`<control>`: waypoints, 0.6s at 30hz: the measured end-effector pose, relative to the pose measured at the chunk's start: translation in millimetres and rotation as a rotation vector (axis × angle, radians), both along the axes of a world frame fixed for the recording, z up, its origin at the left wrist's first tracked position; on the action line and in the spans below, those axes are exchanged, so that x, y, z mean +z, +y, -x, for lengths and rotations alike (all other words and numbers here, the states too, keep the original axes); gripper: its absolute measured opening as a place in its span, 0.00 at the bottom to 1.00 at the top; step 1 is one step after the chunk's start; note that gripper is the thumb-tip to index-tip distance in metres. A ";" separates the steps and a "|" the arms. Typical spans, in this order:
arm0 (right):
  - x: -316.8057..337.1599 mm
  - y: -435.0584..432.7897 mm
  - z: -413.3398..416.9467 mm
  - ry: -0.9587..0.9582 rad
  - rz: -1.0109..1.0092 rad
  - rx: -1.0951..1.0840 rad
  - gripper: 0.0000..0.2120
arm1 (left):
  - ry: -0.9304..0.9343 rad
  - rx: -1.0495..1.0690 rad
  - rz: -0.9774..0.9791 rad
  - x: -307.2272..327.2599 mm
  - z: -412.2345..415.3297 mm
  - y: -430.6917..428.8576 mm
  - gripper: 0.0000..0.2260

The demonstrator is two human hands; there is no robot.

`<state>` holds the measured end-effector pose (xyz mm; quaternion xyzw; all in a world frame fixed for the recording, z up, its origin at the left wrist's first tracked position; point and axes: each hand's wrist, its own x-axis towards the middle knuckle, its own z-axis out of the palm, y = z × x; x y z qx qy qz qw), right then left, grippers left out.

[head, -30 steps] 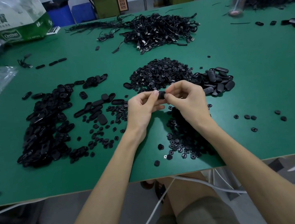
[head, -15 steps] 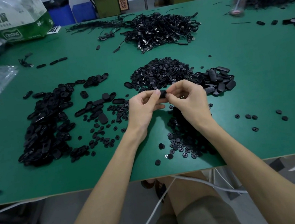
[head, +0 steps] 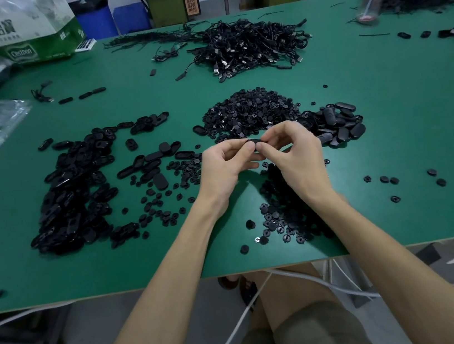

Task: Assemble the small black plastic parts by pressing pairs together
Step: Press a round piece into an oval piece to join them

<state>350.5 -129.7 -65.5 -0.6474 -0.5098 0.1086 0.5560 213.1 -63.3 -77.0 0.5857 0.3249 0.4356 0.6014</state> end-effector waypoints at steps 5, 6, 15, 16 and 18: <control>0.5 1.5 -1.2 0.071 0.013 -0.010 0.14 | -0.006 -0.018 0.005 1.2 0.9 0.0 0.07; 0.4 2.0 -1.1 0.070 0.018 -0.002 0.11 | 0.000 -0.018 0.001 1.2 0.7 -0.1 0.07; -3.0 3.4 -4.8 0.131 -0.019 0.028 0.04 | 0.122 0.022 -0.100 -0.8 -2.6 -1.5 0.05; -3.3 3.9 -5.2 0.144 -0.023 0.040 0.04 | 0.138 0.020 -0.116 -0.8 -2.8 -1.4 0.06; -4.2 5.0 -6.0 0.172 -0.029 0.066 0.05 | 0.165 0.016 -0.143 -0.5 -3.2 -1.9 0.07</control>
